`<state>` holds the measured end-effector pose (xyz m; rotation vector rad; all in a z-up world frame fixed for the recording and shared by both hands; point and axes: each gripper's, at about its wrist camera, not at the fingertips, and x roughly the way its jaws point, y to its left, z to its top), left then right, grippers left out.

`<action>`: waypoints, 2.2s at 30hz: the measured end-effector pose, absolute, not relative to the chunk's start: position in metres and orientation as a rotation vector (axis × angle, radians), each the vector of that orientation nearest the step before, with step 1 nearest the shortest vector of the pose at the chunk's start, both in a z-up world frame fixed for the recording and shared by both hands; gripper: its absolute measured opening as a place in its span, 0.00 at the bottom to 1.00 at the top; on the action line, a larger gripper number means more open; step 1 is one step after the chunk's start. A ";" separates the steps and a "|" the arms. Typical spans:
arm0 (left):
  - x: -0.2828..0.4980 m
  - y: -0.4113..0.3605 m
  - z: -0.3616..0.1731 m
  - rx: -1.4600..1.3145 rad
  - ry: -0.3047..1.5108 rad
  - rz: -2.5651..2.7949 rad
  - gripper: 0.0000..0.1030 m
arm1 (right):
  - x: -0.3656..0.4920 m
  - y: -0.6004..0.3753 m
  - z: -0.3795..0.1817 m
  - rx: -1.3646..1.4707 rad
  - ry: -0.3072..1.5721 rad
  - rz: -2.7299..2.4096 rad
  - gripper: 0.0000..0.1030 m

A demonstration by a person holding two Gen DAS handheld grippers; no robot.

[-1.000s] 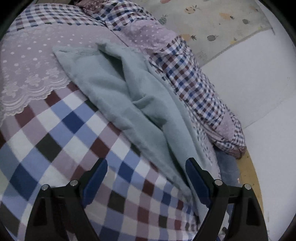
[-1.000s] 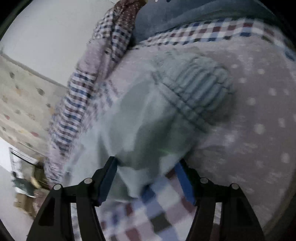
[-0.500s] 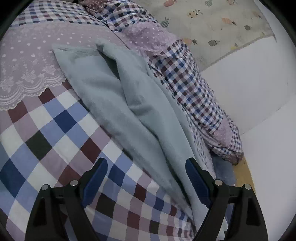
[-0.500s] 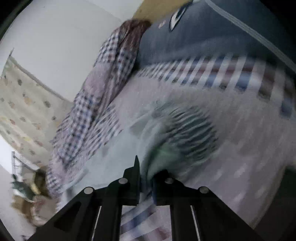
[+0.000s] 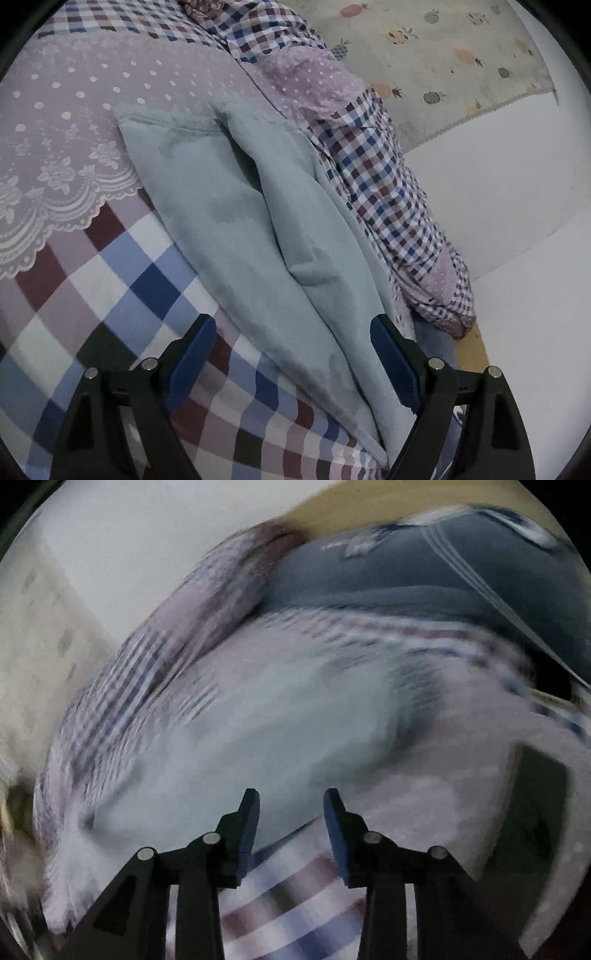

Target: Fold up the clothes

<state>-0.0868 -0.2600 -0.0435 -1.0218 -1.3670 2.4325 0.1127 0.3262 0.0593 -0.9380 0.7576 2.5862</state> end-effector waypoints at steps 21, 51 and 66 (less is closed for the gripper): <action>-0.142 -0.266 -0.058 -1.282 -1.463 2.546 0.05 | 0.036 0.124 -0.004 -1.225 -0.367 2.789 0.35; 0.034 -0.206 0.064 -1.076 -0.925 2.772 0.72 | 0.168 0.169 0.071 -1.222 -0.261 3.223 0.65; 0.107 0.072 0.064 -0.803 0.329 2.265 0.76 | 0.111 0.256 0.046 -1.249 0.802 3.110 0.05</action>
